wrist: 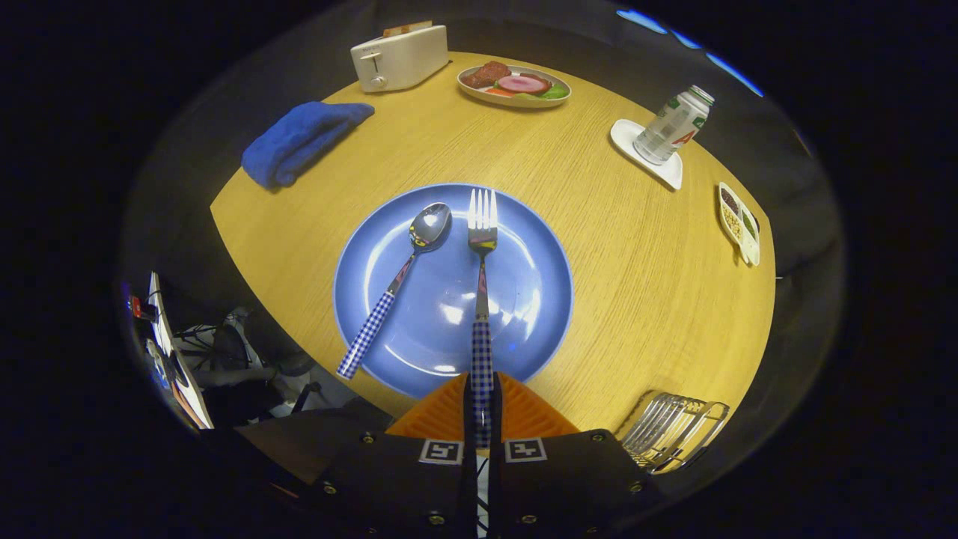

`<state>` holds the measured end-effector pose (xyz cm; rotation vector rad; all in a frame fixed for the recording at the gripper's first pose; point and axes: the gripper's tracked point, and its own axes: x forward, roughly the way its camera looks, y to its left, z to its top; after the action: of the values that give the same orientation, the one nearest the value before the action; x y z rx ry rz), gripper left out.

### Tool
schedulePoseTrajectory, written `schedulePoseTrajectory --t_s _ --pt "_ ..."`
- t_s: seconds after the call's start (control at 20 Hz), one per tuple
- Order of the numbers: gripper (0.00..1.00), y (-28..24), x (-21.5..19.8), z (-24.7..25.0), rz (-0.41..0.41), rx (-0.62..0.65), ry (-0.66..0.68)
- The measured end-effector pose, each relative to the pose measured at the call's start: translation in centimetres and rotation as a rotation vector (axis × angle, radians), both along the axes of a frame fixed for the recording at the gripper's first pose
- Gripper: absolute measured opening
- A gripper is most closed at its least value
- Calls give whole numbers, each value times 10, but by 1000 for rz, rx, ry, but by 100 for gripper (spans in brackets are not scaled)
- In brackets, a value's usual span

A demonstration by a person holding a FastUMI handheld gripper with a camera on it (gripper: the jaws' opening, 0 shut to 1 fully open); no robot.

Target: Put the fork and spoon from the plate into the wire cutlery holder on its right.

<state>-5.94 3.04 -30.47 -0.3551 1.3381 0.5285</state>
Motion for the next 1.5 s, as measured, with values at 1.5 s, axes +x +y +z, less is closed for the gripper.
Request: schedulePoseTrajectory --t_s 1.5 --pt "6 -281 -65 62 136 -531 397"
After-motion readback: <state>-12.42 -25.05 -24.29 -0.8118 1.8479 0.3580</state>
